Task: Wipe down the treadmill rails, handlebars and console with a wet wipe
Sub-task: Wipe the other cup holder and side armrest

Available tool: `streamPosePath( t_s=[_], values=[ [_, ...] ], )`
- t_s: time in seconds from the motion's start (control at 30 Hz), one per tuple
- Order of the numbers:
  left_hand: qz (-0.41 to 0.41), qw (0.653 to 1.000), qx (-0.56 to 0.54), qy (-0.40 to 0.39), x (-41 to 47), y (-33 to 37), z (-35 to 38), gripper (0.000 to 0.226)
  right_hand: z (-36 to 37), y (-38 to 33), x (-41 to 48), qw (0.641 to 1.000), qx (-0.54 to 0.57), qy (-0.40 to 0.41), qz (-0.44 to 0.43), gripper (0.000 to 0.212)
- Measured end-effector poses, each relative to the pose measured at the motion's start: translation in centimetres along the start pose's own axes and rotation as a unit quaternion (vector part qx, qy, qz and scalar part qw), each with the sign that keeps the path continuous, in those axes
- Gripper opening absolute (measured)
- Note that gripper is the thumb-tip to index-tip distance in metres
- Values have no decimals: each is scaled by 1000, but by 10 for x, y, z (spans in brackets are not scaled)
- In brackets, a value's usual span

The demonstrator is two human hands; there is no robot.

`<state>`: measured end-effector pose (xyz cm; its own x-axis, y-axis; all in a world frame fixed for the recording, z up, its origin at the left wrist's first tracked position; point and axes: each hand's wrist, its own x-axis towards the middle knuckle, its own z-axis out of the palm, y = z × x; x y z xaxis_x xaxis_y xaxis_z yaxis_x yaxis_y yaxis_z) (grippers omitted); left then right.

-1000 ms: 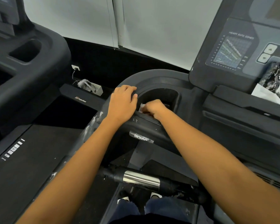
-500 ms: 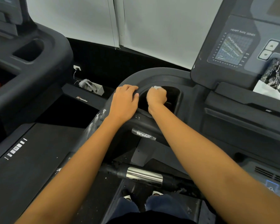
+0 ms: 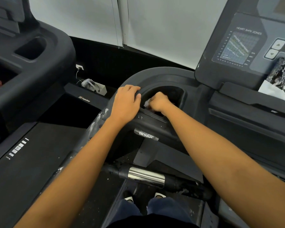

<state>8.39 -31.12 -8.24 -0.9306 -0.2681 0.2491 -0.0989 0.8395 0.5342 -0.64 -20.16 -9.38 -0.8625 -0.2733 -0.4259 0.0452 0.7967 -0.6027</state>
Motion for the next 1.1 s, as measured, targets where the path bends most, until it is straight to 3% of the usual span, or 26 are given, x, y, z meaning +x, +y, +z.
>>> streamPosePath(
  t_s=[0.2,0.4,0.5,0.63,0.8,0.83,0.93,1.0,1.1],
  values=[
    [1,1000,-8,-11,1,9,4,36,-10,-7,-15,986,-48,-159,-28,24],
    [4,1000,-12,-19,-1,11,4,36,-30,-10,-28,958,-205,-196,34,21],
    [10,1000,-15,-25,-3,14,5,36,-33,-8,-30,977,-166,-130,26,12],
    [33,998,-18,-44,-10,21,10,33,-36,1,-47,990,-82,84,-75,15],
    [72,997,23,-27,-27,14,7,34,-39,49,-112,940,81,298,-143,14],
    [75,996,40,-20,-30,10,6,34,-32,59,-126,940,57,309,-133,21],
    [59,991,119,-30,-35,-4,2,43,22,74,-149,939,-158,292,-92,58],
    [28,985,165,-52,-39,-12,-2,52,61,62,-150,928,-214,274,-136,75],
    [20,980,187,-64,-44,-18,-8,59,92,39,-147,930,-189,159,-271,71]
  ],
)
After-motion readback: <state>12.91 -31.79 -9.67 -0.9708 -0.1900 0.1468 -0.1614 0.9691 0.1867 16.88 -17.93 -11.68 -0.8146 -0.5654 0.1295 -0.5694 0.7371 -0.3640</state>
